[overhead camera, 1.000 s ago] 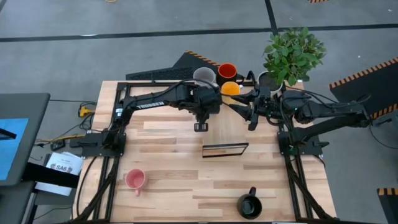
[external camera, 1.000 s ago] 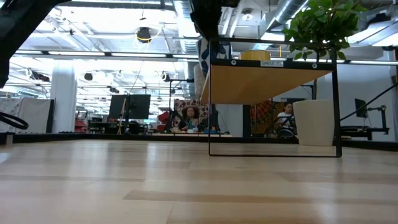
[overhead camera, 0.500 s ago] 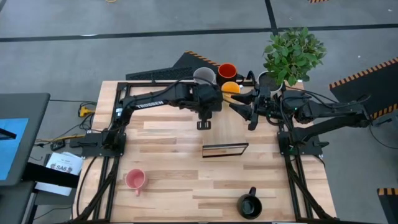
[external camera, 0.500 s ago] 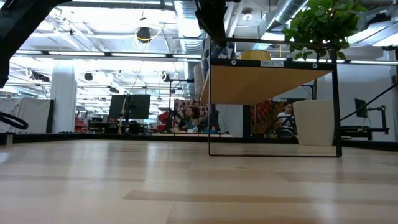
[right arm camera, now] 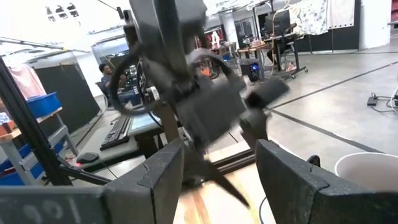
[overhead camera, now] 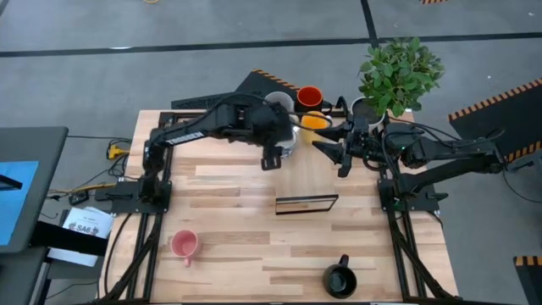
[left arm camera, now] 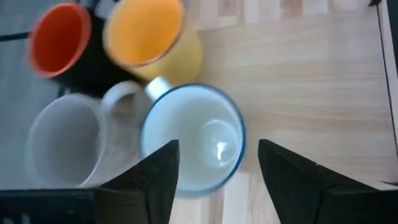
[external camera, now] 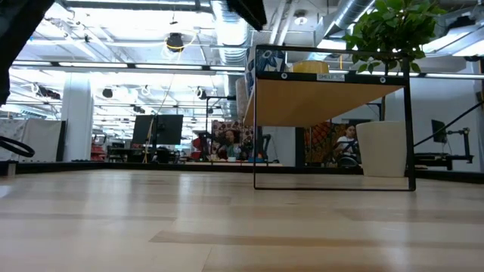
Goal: Place coffee mugs
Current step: Put the white patterned mug on the shelf
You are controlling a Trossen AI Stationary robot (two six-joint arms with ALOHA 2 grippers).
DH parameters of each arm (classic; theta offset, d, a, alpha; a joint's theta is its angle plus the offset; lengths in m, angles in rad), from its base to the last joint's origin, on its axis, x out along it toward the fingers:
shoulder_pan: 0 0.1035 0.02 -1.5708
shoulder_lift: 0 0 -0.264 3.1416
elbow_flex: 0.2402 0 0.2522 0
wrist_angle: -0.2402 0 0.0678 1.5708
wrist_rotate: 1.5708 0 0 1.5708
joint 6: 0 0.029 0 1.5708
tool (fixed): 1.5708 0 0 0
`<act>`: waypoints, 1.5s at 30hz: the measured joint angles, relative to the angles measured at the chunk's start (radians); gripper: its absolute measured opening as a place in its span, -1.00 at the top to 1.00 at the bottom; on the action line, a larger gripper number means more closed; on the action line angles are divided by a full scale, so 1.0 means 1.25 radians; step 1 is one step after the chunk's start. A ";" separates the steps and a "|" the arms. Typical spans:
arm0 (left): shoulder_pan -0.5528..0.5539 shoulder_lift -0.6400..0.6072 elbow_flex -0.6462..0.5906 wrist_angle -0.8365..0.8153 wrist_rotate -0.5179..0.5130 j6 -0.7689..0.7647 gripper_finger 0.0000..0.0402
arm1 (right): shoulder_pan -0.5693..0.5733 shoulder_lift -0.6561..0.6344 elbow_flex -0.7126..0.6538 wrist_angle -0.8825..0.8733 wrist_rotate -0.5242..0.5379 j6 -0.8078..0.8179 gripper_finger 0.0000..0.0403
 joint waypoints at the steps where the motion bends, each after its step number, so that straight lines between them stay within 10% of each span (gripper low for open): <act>1: 0.000 -0.012 0.000 -0.006 -0.005 -0.014 -0.03 | 0.000 0.000 0.000 0.000 0.000 0.000 -0.11; 11: -0.027 -0.231 -0.111 0.161 0.027 -0.090 -0.03 | 0.000 0.000 0.000 0.000 0.000 0.000 -0.11; 22: -0.040 -0.719 -0.917 0.830 0.000 -0.231 -0.03 | 0.000 0.000 0.000 -0.003 -0.002 0.000 -0.11; 28: -0.043 -0.908 -1.186 1.108 -0.009 -0.285 -0.03 | 0.000 0.000 0.000 -0.004 -0.002 0.000 -0.11; 45: -0.043 -1.007 -1.259 1.152 -0.010 -0.273 -0.03 | 0.000 0.005 0.000 -0.007 -0.003 0.000 -0.11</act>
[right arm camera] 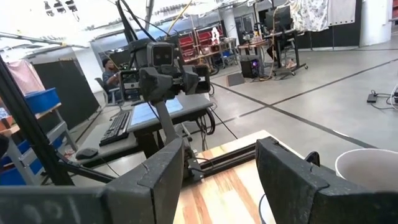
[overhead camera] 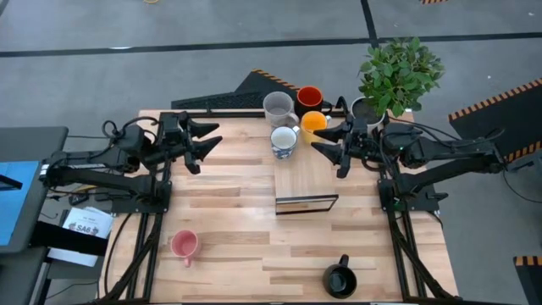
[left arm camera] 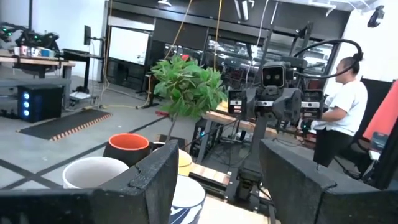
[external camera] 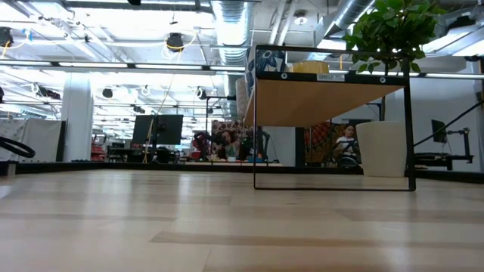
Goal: Place coffee mugs
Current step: Put the white patterned mug on the shelf
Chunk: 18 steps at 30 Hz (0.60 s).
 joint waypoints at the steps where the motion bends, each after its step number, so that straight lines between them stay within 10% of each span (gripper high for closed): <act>1: 0.000 0.000 0.000 0.000 0.000 0.000 -0.03 | 0.000 0.001 0.000 -0.002 0.000 0.000 -0.11; 10: 0.000 0.000 0.000 -0.001 0.000 0.000 -0.03 | -0.011 0.063 0.001 -0.060 0.000 0.130 -0.03; 18: 0.000 0.000 0.000 -0.001 0.000 0.001 -0.03 | -0.019 0.187 0.000 -0.077 0.012 0.301 0.76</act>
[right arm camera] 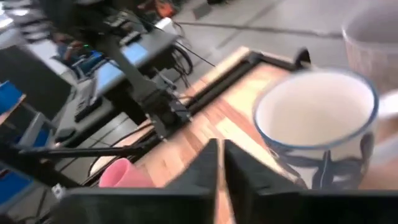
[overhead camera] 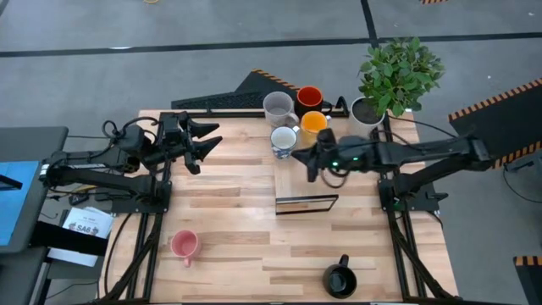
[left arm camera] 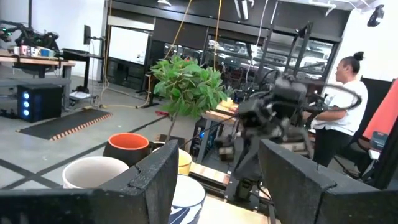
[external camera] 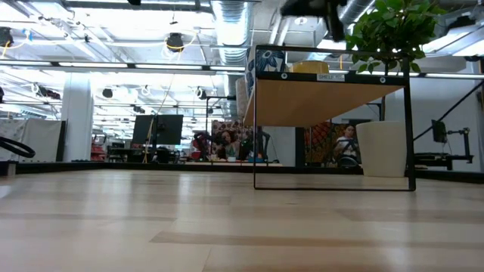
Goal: Place coffee mugs
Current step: Put the white patterned mug on the shelf
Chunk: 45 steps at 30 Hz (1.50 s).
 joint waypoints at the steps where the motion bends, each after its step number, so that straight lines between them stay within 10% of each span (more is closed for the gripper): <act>1: 0.000 0.000 0.000 0.000 0.000 0.000 -0.03 | -0.003 0.014 0.000 -0.002 0.000 0.021 0.87; 45: 0.000 0.000 0.001 -0.036 -0.030 -0.006 -0.03 | -0.108 0.168 0.000 -0.005 -0.037 0.168 0.91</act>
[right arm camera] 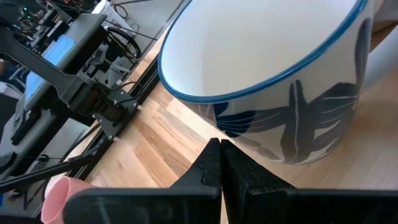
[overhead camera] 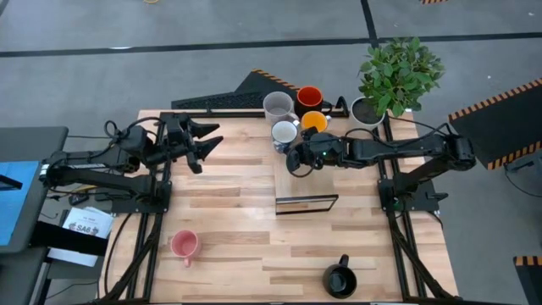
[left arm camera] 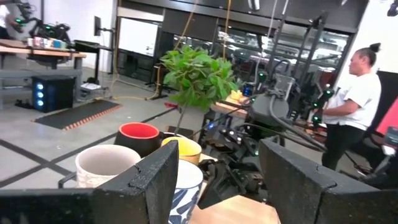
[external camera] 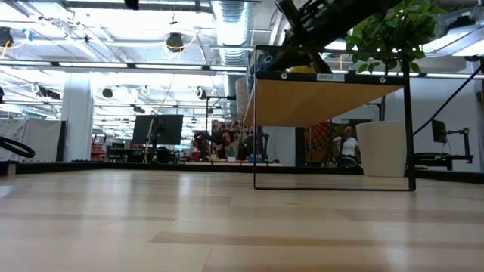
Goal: Place coffee mugs
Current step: Put the white patterned mug on the shelf, then put the black mug on the shelf
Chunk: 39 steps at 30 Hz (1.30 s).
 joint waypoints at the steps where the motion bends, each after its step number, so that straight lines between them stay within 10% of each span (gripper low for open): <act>1: 0.000 0.000 0.000 0.000 -0.004 0.000 -0.03 | 0.000 0.000 0.000 0.001 0.000 0.000 0.91; 11: 0.000 0.000 0.000 0.001 -0.004 0.000 -0.03 | 0.027 -0.090 0.000 -0.044 -0.155 -0.138 0.90; 24: 0.000 0.000 0.000 -0.002 0.012 -0.005 -0.03 | 0.077 -0.410 0.000 -0.059 -0.154 -0.429 0.89; 39: 0.000 0.000 0.000 -0.002 0.012 0.000 -0.03 | 0.069 -0.403 0.002 -0.056 -0.142 -0.449 0.88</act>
